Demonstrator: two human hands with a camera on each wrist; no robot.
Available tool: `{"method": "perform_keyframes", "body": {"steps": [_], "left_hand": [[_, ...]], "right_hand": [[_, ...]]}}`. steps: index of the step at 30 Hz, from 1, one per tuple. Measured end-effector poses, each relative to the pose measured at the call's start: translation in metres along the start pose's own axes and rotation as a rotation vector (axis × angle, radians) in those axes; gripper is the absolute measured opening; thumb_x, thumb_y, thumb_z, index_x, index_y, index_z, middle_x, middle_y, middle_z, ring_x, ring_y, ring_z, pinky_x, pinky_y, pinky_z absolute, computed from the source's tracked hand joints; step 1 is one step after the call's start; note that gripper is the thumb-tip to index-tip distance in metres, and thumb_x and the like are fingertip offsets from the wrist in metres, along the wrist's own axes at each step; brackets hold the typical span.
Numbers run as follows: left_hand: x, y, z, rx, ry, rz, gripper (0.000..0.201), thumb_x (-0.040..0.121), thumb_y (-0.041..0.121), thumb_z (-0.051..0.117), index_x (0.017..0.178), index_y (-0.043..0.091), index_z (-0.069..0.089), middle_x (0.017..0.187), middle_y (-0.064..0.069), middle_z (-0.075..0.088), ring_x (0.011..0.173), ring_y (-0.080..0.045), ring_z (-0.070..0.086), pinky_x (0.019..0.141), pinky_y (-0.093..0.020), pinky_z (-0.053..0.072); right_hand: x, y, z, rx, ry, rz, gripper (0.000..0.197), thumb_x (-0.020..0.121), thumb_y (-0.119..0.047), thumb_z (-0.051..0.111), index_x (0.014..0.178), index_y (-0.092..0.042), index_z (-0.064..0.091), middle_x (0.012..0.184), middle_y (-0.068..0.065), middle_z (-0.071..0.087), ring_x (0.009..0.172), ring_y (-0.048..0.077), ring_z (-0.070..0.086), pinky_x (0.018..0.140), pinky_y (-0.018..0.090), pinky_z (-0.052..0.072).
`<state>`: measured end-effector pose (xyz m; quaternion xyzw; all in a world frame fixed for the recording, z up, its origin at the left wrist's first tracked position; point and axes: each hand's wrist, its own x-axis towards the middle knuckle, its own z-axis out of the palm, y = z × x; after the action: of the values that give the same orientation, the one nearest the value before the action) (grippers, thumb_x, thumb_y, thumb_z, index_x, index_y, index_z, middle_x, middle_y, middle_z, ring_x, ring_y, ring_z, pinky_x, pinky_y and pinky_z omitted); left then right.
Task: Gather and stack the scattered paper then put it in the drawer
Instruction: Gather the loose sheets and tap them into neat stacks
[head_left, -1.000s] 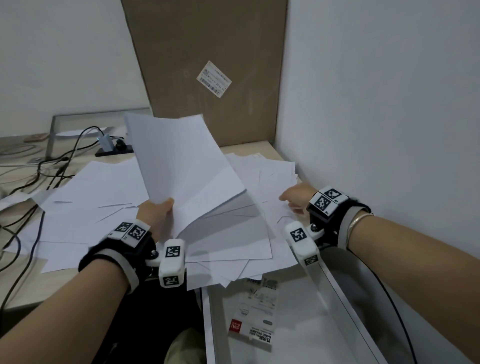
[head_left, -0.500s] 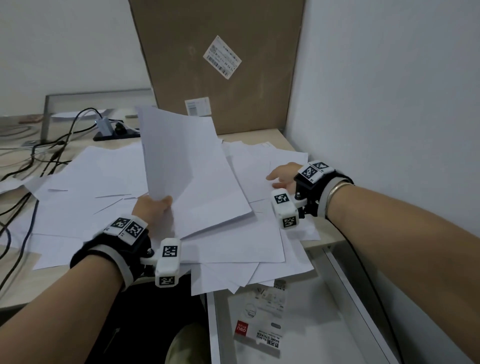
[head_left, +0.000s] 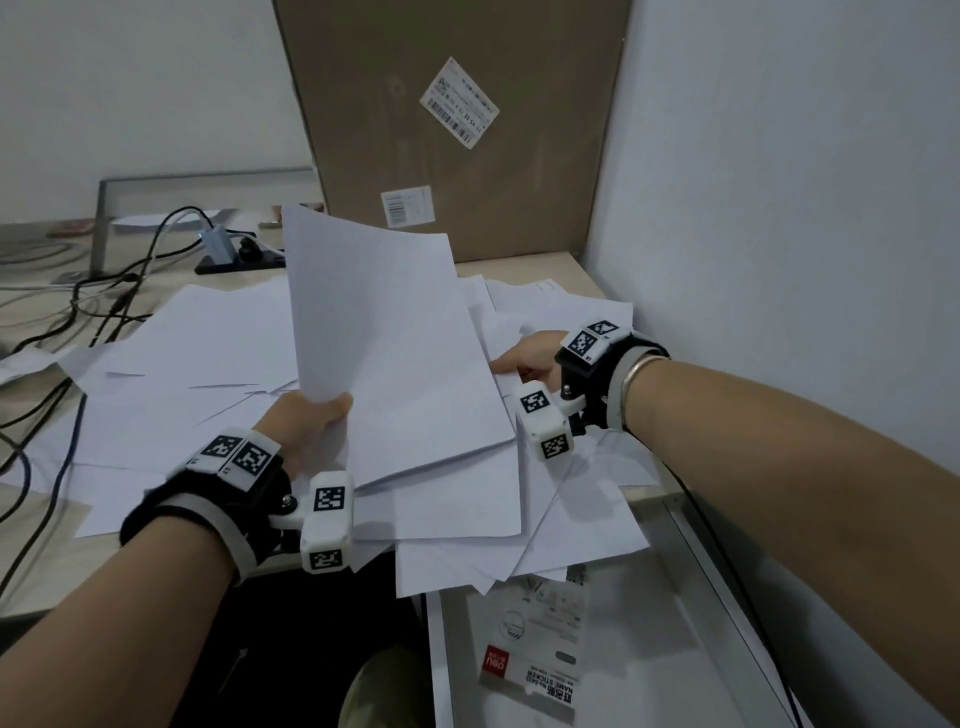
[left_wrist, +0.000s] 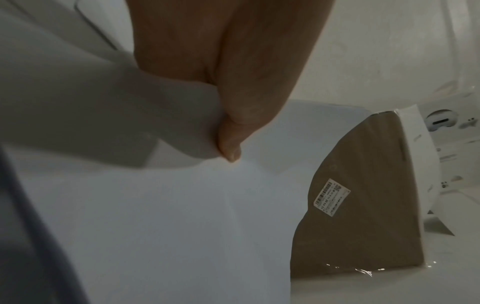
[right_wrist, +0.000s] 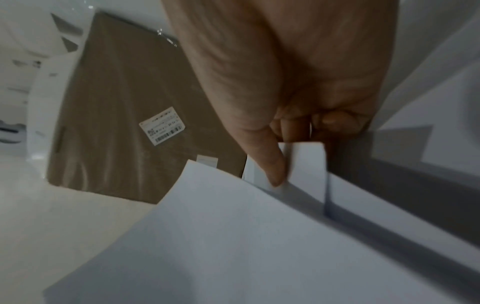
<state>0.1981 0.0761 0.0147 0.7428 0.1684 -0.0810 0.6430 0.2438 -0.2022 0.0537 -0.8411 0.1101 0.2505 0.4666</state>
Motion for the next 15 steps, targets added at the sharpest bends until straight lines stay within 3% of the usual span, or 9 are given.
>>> {"method": "perform_keyframes", "body": {"steps": [3,4,6,7,9,10,12,15], "left_hand": [[-0.001,0.001,-0.005,-0.035,-0.021,-0.002,0.008,0.092,0.013,0.06,0.092,0.005,0.058,0.081,-0.011,0.057,0.072,-0.026,0.054,0.076,-0.038,0.046],[-0.002,0.002,-0.006,-0.047,-0.026,-0.009,0.014,0.092,0.013,0.06,0.102,0.003,0.058,0.089,-0.013,0.059,0.08,-0.028,0.056,0.085,-0.042,0.047],[0.0,0.002,-0.01,-0.067,0.009,-0.019,0.033,0.092,0.015,0.061,0.121,0.0,0.055,0.105,-0.017,0.057,0.098,-0.029,0.055,0.102,-0.047,0.042],[0.001,0.003,-0.013,-0.065,0.042,-0.02,0.038,0.092,0.016,0.062,0.124,-0.003,0.054,0.11,-0.017,0.057,0.103,-0.03,0.055,0.105,-0.049,0.04],[0.003,0.002,-0.018,-0.048,0.117,-0.039,0.044,0.09,0.019,0.064,0.125,-0.005,0.053,0.118,-0.019,0.059,0.111,-0.035,0.057,0.104,-0.052,0.04],[0.008,-0.002,-0.021,-0.041,0.153,-0.049,0.046,0.089,0.021,0.066,0.125,-0.005,0.054,0.121,-0.02,0.06,0.113,-0.038,0.057,0.103,-0.054,0.041],[0.022,-0.012,-0.03,0.003,0.229,-0.055,0.049,0.085,0.024,0.069,0.123,-0.004,0.055,0.123,-0.023,0.061,0.112,-0.041,0.058,0.099,-0.057,0.044],[0.018,-0.009,-0.026,0.079,0.269,-0.054,0.043,0.087,0.019,0.066,0.119,-0.008,0.055,0.123,-0.027,0.06,0.112,-0.043,0.058,0.098,-0.055,0.046]], "right_hand": [[-0.003,-0.005,0.005,-0.248,0.123,0.017,0.035,0.091,-0.03,0.061,0.068,-0.006,0.053,0.06,0.008,0.057,0.044,0.017,0.053,0.047,0.022,0.042],[-0.004,-0.003,0.003,-0.293,0.177,-0.003,0.034,0.092,-0.03,0.059,0.068,-0.008,0.05,0.06,0.005,0.056,0.044,0.016,0.052,0.045,0.021,0.04],[-0.003,0.006,-0.012,-0.246,0.241,-0.069,0.017,0.092,-0.026,0.059,0.084,-0.012,0.054,0.08,0.002,0.059,0.061,0.016,0.055,0.048,0.02,0.046],[-0.004,0.012,-0.021,-0.127,0.271,-0.096,0.01,0.091,-0.021,0.06,0.098,-0.015,0.055,0.093,0.002,0.056,0.069,0.015,0.054,0.047,0.018,0.048],[-0.011,0.03,-0.043,0.043,0.36,-0.115,0.032,0.091,-0.015,0.058,0.122,-0.015,0.055,0.109,0.004,0.054,0.083,0.018,0.053,0.053,0.02,0.049],[-0.014,0.037,-0.053,0.078,0.436,-0.128,0.035,0.091,-0.013,0.057,0.125,-0.009,0.057,0.113,0.008,0.058,0.087,0.019,0.053,0.057,0.021,0.047],[-0.021,0.049,-0.071,0.139,0.606,-0.183,0.027,0.09,-0.007,0.054,0.114,0.002,0.062,0.111,0.019,0.065,0.085,0.02,0.054,0.058,0.025,0.045],[-0.039,0.059,-0.088,0.281,0.75,-0.247,0.014,0.09,-0.002,0.051,0.084,-0.003,0.063,0.087,0.013,0.062,0.075,0.022,0.056,0.057,0.024,0.045]]}}
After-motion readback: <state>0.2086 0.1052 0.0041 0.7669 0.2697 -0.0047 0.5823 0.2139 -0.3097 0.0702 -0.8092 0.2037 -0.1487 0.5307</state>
